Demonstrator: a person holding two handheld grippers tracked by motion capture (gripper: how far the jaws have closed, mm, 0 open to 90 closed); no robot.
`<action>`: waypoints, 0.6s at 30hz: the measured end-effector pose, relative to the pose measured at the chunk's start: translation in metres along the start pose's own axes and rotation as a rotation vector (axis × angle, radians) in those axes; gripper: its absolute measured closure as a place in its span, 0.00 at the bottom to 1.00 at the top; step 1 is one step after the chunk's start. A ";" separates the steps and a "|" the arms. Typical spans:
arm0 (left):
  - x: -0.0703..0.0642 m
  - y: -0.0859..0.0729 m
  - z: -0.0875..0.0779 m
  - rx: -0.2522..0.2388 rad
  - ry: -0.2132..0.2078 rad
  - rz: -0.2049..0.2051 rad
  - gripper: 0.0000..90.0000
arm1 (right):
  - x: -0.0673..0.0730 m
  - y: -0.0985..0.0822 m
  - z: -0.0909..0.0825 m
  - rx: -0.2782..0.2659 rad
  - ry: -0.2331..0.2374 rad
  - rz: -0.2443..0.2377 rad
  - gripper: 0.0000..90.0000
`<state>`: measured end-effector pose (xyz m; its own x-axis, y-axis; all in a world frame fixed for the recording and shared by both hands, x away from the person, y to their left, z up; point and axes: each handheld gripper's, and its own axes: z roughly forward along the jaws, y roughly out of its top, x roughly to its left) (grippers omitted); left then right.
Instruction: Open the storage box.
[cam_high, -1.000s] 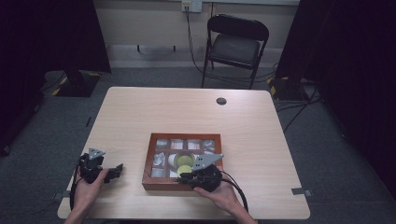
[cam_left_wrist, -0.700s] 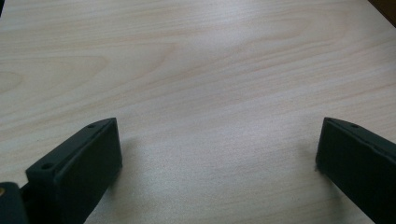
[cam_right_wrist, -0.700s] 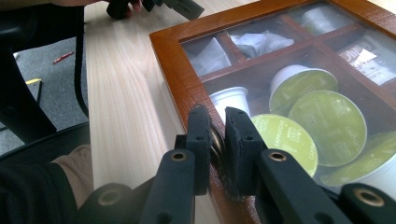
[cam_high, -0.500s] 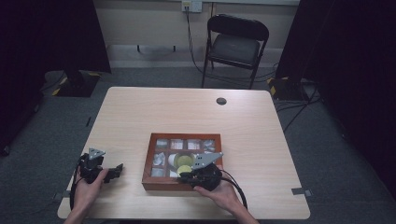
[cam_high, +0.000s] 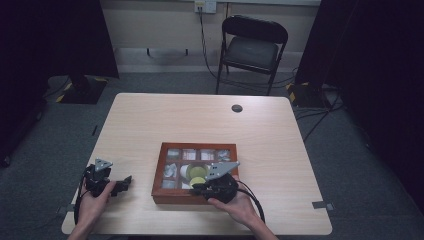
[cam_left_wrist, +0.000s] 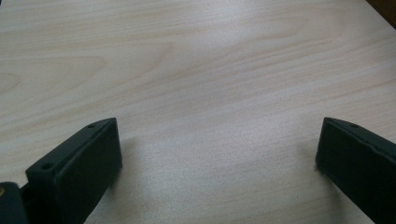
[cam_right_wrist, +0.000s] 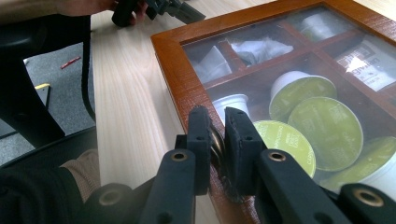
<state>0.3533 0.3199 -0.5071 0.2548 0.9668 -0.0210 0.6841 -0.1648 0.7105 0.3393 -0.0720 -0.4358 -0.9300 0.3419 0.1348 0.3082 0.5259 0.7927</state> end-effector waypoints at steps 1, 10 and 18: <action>0.000 0.000 0.000 0.000 0.000 0.000 0.00 | 0.000 0.000 0.000 -0.001 0.000 0.000 0.90; 0.000 0.000 0.000 0.000 -0.001 0.000 0.00 | -0.001 0.002 -0.002 -0.007 0.006 0.008 0.90; 0.000 0.000 0.000 0.000 0.000 0.000 0.00 | -0.001 0.004 -0.004 -0.012 0.008 0.007 0.90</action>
<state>0.3534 0.3198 -0.5071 0.2546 0.9668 -0.0207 0.6840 -0.1650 0.7106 0.3409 -0.0731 -0.4306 -0.9293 0.3396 0.1451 0.3126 0.5141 0.7987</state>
